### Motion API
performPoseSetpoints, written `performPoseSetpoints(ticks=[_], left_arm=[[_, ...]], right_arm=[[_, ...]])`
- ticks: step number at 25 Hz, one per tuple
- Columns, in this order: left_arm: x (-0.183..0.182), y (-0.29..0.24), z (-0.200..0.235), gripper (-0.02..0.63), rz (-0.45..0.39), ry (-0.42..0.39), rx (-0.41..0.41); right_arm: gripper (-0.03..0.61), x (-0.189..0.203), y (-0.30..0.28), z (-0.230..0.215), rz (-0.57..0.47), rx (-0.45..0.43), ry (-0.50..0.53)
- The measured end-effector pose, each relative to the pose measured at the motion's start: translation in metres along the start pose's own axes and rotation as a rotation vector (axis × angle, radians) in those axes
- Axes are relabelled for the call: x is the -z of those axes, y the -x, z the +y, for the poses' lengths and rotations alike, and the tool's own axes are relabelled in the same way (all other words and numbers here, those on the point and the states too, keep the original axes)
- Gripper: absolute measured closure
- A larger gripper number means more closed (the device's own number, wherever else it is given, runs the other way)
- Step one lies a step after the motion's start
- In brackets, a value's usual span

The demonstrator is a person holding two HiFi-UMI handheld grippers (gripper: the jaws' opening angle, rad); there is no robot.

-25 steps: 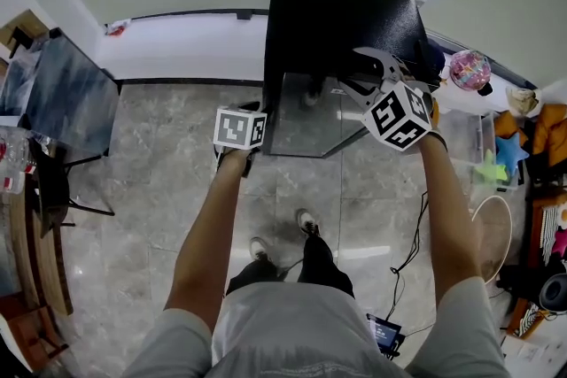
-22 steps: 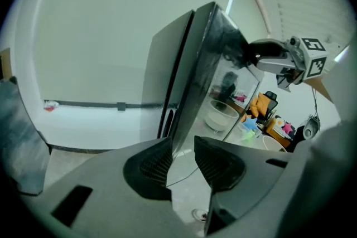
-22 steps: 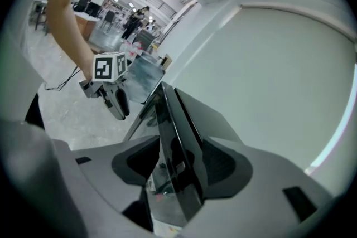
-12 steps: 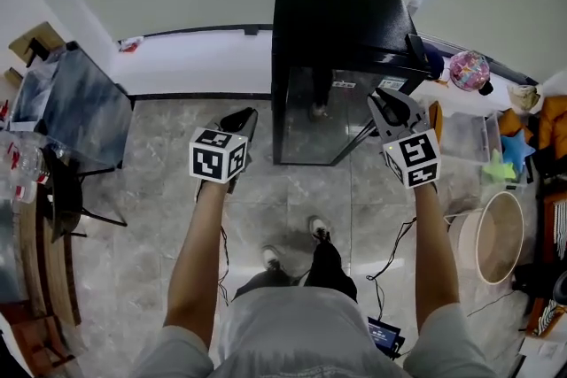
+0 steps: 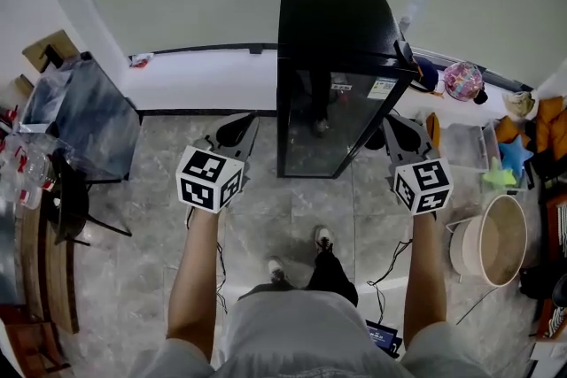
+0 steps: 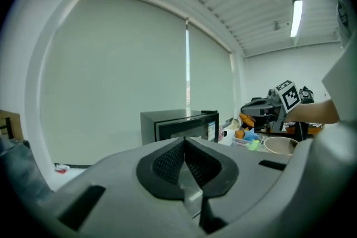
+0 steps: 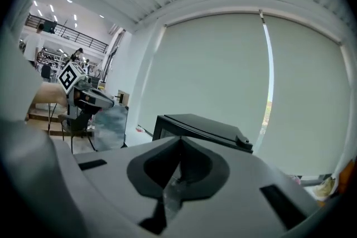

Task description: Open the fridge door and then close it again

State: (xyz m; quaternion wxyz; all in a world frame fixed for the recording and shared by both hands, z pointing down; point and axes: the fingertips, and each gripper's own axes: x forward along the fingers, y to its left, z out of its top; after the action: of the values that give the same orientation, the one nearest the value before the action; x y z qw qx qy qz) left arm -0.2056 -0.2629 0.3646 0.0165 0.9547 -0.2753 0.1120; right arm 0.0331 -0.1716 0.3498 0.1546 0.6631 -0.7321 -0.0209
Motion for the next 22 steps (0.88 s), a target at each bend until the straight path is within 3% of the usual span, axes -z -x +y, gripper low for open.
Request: performPoseSetpoints(ticks=[12,22], left_arm=[[-0.069,0.057,-0.038,0.603,-0.12,-0.103,-0.027],[-0.102,0.075,-0.05,0.603,-0.165,-0.16,-0.029]], right_arm=[[0.583,-0.051,0.066,0.039,-0.064,0.058,0.124],[0.583,-0.093,0.084,0.047,-0.147,0.058,0.141]])
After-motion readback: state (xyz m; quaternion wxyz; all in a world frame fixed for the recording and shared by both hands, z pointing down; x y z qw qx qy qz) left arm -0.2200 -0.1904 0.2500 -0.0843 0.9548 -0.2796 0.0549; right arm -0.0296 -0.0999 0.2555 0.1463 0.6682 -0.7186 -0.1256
